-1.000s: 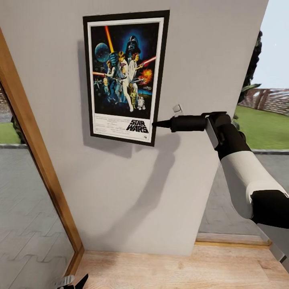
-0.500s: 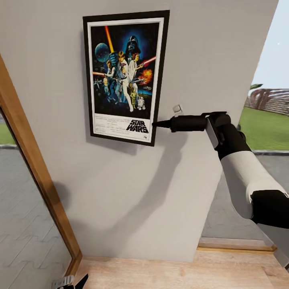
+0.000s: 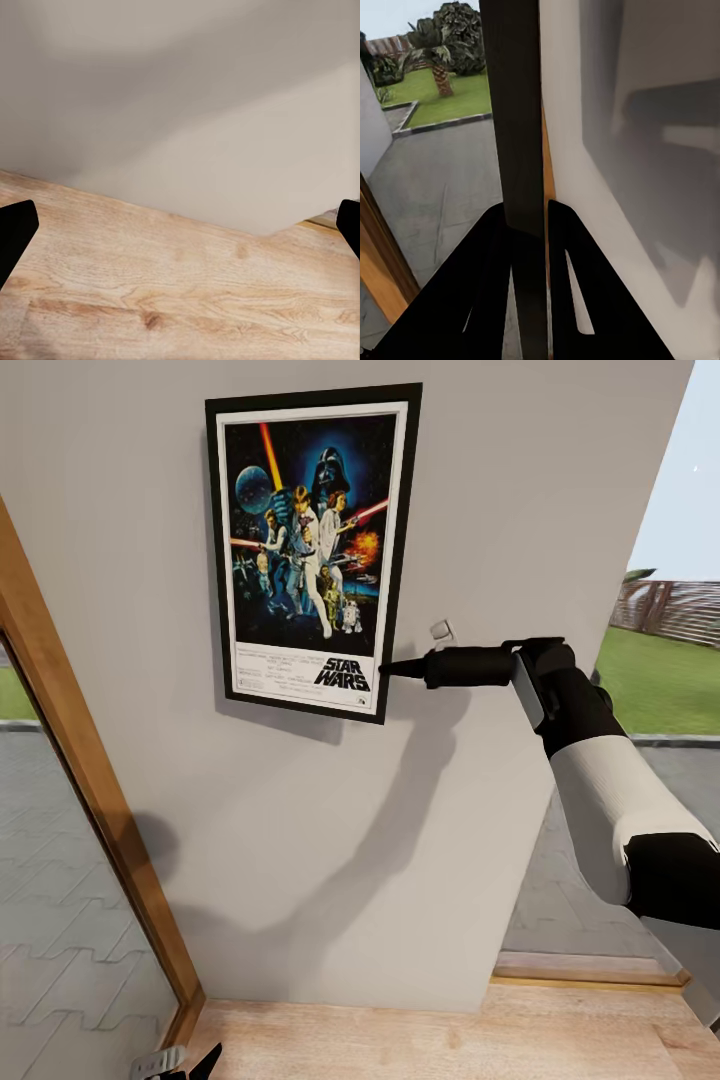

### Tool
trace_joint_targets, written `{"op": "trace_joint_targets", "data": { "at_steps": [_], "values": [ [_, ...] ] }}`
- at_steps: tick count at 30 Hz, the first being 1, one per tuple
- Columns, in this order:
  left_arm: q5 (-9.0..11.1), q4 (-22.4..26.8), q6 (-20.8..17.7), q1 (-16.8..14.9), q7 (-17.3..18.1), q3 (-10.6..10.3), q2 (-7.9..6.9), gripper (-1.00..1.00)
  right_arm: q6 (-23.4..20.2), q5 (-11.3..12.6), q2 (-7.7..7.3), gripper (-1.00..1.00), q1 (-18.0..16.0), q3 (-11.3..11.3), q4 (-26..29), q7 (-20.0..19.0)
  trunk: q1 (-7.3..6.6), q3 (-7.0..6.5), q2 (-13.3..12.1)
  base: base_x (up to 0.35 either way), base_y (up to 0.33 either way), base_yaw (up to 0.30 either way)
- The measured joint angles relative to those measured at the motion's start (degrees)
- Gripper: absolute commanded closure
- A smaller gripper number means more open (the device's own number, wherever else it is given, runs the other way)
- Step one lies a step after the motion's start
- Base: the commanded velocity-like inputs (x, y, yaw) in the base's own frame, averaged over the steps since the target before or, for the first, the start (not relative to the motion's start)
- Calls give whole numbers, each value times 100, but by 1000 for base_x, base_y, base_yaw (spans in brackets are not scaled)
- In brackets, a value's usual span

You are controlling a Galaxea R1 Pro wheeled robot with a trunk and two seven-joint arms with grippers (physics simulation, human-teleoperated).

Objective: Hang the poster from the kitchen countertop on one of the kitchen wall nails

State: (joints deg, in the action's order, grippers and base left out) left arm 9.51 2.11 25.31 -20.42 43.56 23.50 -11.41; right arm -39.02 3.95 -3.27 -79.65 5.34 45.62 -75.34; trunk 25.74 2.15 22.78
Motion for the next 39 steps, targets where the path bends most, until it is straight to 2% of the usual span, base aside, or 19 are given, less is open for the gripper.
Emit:
{"op": "trace_joint_targets", "data": {
  "at_steps": [18, 26, 39],
  "values": [
    [0, 0, 0, 0, 0, 0, 0, -100, 1, -1, 0, 100, 0, 0, 0, 0, 0, 0, 0, 0, 0, 0],
    [0, 1, 0, 134, 0, -8, -68, -100, -4, -3, 0, 100, 24, 0, 8, 0, 0, 0, 0, 0, 0, 0],
    [0, 1, 0, 148, 0, -9, -72, -100, 1, 1, 3, 100, 34, 0, 9, 0, 0, 0, 0, 0, 0, 0]
  ]
}}
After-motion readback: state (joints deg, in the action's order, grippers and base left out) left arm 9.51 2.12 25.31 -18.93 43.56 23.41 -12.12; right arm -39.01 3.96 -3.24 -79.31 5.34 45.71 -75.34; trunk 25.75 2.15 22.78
